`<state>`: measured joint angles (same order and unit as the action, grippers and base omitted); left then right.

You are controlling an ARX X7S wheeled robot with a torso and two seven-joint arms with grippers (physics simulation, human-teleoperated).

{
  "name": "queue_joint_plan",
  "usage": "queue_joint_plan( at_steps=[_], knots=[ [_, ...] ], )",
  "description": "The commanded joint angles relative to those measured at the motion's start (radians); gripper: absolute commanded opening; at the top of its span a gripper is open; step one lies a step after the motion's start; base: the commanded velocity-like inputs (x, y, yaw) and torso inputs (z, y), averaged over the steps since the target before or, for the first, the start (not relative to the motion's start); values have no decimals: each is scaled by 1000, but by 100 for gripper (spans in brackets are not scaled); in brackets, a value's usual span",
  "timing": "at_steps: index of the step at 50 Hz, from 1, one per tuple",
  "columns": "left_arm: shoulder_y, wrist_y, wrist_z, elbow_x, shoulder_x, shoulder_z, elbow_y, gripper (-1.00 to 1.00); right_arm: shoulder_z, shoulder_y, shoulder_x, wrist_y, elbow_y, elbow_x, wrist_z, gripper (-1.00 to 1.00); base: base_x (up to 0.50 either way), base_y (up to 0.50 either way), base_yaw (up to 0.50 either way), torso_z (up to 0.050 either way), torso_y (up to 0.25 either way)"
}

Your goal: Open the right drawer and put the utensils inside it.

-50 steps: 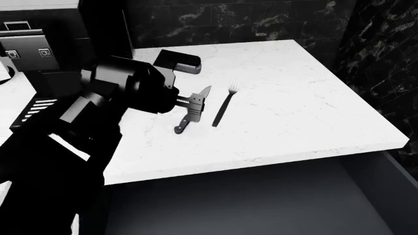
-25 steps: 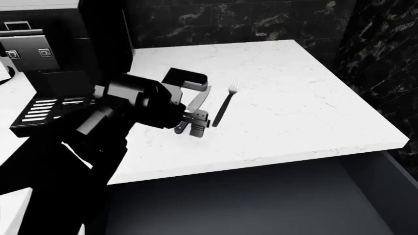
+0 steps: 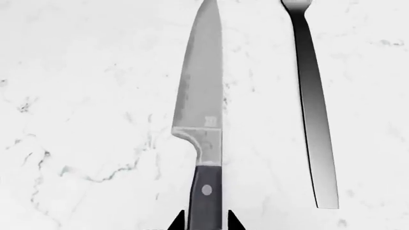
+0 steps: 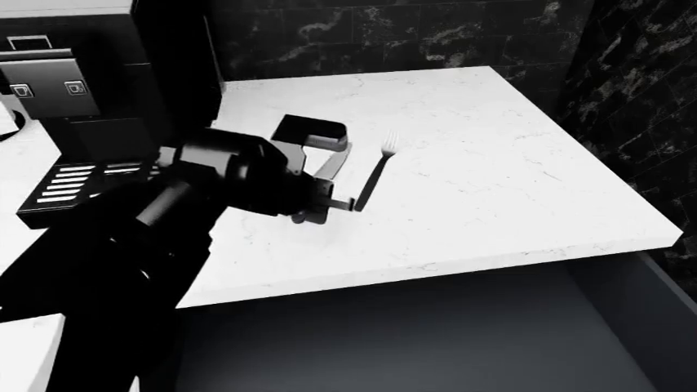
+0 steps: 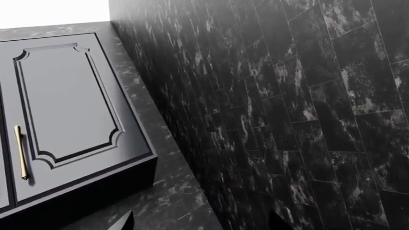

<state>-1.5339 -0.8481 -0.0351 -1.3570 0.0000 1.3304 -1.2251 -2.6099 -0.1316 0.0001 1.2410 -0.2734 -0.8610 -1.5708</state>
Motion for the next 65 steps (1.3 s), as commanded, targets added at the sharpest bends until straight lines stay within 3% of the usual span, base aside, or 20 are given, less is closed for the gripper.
queue_joint_plan(
  at_steps=[1,14,17,21,38,43,51,65],
  knots=[
    [28,-13,-93,-142,0,97,-67,-100,3,-1,0,3,1,0,0,100,0,0,0,0,0],
    [-38,27,-76,-157,-9,151,-25,-100,-12,-4,0,27,-1,-11,0,100,0,0,1,0,0],
    [-97,-16,-241,-228,-141,86,241,-100,-17,-5,0,30,0,-14,0,100,0,0,0,0,0],
    [-154,-73,-389,-323,-261,14,473,-100,-16,-4,0,31,-3,-15,0,100,0,0,0,0,0],
    [-260,-224,-603,-580,-494,-113,978,-100,-13,-3,0,32,-7,-13,0,100,0,0,0,0,0],
    [-278,-254,-569,-576,-513,-121,1052,-100,-15,-3,0,35,-10,-14,0,100,0,0,0,0,0],
    [-289,-325,-382,-521,-547,-162,1291,-100,-5,-5,0,27,-5,-9,0,100,0,0,0,0,0],
    [-242,-337,-234,-463,-554,-176,1456,-100,2,-5,0,22,-3,-4,0,100,0,0,0,0,0]
  ],
)
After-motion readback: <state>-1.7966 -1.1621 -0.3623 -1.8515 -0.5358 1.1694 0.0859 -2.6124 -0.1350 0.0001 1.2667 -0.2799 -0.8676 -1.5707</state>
